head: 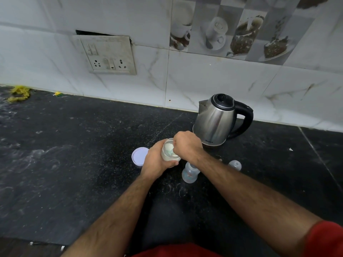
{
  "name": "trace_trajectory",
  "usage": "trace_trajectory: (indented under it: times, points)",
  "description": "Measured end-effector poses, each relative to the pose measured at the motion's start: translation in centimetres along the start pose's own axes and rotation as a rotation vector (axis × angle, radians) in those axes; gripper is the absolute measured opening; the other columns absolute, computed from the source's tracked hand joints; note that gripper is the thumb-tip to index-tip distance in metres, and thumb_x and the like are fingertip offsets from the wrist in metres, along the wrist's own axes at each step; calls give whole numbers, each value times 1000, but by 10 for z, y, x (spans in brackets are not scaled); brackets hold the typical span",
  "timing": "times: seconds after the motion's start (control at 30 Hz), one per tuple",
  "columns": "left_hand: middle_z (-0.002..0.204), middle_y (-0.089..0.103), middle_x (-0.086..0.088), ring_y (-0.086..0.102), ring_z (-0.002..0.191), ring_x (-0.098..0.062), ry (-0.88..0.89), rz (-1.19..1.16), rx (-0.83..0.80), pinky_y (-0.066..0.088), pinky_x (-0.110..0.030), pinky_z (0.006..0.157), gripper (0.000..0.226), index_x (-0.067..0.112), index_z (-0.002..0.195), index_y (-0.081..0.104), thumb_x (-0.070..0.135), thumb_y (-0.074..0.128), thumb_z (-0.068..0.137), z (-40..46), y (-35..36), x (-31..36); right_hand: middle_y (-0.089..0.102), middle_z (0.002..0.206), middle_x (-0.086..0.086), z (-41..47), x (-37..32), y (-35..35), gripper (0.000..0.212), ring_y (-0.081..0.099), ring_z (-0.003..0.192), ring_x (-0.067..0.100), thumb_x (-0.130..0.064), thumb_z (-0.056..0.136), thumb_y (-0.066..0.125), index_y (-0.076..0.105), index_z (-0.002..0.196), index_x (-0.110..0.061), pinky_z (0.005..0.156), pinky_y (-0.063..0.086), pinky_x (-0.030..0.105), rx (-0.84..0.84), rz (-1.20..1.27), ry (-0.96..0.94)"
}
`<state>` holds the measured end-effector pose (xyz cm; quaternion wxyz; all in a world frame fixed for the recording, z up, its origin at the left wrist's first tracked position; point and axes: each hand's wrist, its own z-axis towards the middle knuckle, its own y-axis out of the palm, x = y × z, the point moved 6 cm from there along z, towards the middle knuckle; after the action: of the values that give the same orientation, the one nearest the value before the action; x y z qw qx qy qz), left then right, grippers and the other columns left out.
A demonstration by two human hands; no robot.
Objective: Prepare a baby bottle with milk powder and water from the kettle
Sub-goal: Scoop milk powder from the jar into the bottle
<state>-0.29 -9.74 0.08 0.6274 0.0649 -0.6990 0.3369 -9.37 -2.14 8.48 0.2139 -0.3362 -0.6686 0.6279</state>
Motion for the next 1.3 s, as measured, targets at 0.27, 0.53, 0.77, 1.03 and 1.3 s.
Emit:
trace_trajectory:
  times: [0.27, 0.53, 0.77, 1.03, 1.3]
  points:
    - [116, 68, 14, 64, 105, -5, 3, 21, -6, 53, -40, 94, 80, 37, 126, 56, 30, 90, 54, 1, 1, 4, 72, 87, 7, 0, 7, 8, 10, 67, 82, 26, -13, 80, 65, 73, 87, -12, 58, 46, 30, -73, 334, 187]
    - [110, 67, 22, 61, 101, 6, -11, 39, 8, 49, -24, 87, 75, 58, 109, 51, 36, 91, 49, 1, -1, 5, 73, 70, 0, -3, 31, 4, 9, 64, 61, 16, -7, 69, 76, 75, 68, -16, 68, 61, 38, -70, 512, 246]
    - [107, 63, 35, 57, 101, 15, -21, 42, 10, 42, -15, 82, 76, 68, 103, 48, 38, 89, 47, 2, 0, 4, 66, 51, -6, -8, 59, -4, 18, 50, 37, 5, -2, 67, 73, 73, 58, -18, 42, 42, 21, 3, 683, 309]
    - [111, 64, 26, 56, 104, 13, -17, 51, 19, 41, -15, 86, 75, 61, 106, 49, 36, 90, 48, 3, 0, 0, 58, 46, 4, -18, 76, 7, 12, 43, 36, 12, 0, 62, 73, 73, 60, -11, 36, 31, 21, 0, 831, 375]
    - [105, 62, 36, 53, 102, 20, -24, 41, 29, 38, -11, 82, 76, 70, 101, 46, 34, 91, 50, 3, -2, 0, 59, 47, 6, -20, 79, 11, 11, 45, 39, 15, -1, 64, 73, 73, 60, -12, 40, 34, 24, 31, 901, 386]
